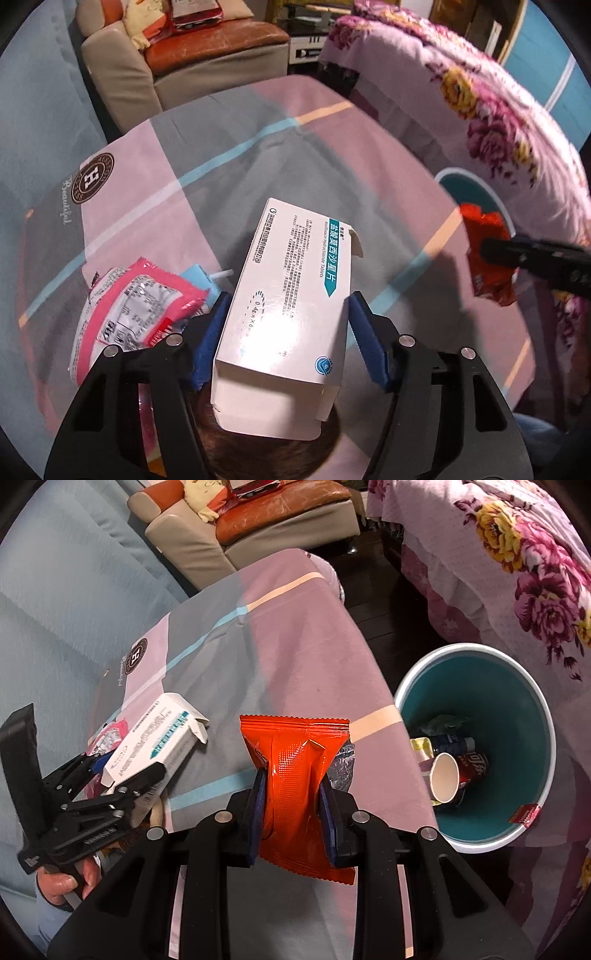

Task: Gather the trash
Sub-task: 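Carry box and red packet over the bin and open both grippers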

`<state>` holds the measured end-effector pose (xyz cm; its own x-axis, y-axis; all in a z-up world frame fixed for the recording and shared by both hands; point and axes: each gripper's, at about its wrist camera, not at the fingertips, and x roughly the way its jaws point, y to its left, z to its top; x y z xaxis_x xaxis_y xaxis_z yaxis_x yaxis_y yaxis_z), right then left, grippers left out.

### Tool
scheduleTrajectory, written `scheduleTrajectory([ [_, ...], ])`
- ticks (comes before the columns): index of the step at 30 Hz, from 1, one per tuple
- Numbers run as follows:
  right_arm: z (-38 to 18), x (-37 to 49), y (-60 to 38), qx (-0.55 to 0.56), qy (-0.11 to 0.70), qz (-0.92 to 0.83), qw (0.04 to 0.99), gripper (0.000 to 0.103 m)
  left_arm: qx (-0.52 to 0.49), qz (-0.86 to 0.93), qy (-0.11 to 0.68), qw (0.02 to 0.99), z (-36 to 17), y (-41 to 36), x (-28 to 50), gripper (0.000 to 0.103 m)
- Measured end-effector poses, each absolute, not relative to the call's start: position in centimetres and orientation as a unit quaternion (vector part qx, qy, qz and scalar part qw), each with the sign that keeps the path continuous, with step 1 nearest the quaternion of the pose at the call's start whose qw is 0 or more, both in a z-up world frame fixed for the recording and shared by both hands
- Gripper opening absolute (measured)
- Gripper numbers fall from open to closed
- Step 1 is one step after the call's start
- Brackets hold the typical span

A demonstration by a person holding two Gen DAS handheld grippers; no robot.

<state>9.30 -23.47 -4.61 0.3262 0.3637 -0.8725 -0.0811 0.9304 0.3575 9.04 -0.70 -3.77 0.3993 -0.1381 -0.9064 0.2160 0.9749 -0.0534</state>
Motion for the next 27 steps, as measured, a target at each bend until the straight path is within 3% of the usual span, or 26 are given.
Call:
scheduleTrajectory([
  [10, -3.5, 8.5, -26.1, 0.147, 0.542, 0.127, 0.818, 0.025, 0.008, -0.14, 0.506, 0.851, -0.7, -3.3, 8.0, 0.065],
  [27, -0.4, 7.0, -36.1, 0.196, 0.479, 0.063, 0.853, 0.025, 0.033, -0.199, 0.498, 0.844, 0.0, -13.8, 9.8, 0.065],
])
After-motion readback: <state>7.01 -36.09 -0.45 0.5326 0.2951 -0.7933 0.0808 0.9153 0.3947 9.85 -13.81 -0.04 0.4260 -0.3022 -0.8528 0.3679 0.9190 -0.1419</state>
